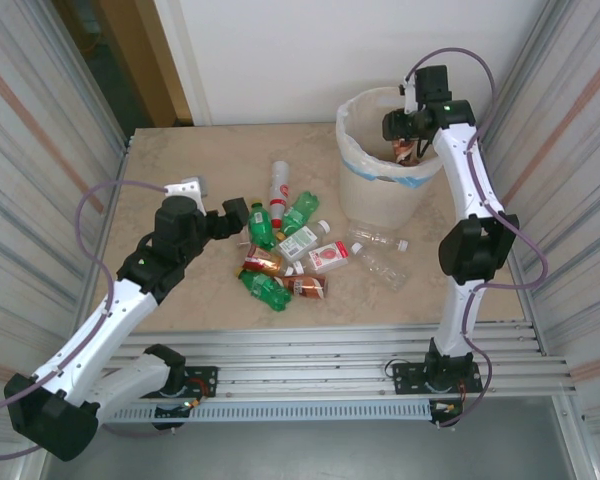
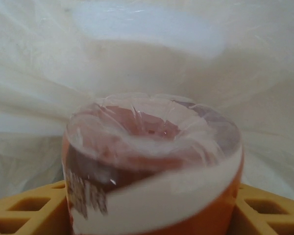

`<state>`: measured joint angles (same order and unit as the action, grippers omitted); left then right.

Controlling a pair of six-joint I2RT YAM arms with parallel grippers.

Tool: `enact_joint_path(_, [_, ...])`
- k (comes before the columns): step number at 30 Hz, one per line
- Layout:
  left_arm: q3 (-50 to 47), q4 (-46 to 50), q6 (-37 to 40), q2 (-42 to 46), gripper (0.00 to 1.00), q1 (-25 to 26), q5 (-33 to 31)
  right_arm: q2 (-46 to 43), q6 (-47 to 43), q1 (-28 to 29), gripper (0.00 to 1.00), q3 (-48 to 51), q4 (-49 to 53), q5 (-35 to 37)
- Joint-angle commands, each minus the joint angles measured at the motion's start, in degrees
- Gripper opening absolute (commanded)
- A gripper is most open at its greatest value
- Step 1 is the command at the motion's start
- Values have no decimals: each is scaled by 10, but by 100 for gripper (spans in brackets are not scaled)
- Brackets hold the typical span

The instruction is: Put the plastic bottles in the bin

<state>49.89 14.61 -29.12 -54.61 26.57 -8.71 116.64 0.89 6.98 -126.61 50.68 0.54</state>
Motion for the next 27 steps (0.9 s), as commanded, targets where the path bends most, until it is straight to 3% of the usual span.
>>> enact_joint_path(1, [3, 17, -17, 17, 99, -6, -12, 3, -8, 7, 69, 6, 10, 17])
enact_joint_path(8, [-5, 19, -20, 26, 99, -11, -14, -15, -9, 9, 80, 3, 9, 31])
enact_joint_path(27, [-16, 12, -23, 25, 99, -31, -3, -137, 10, 33, 93, 2, 21, 56])
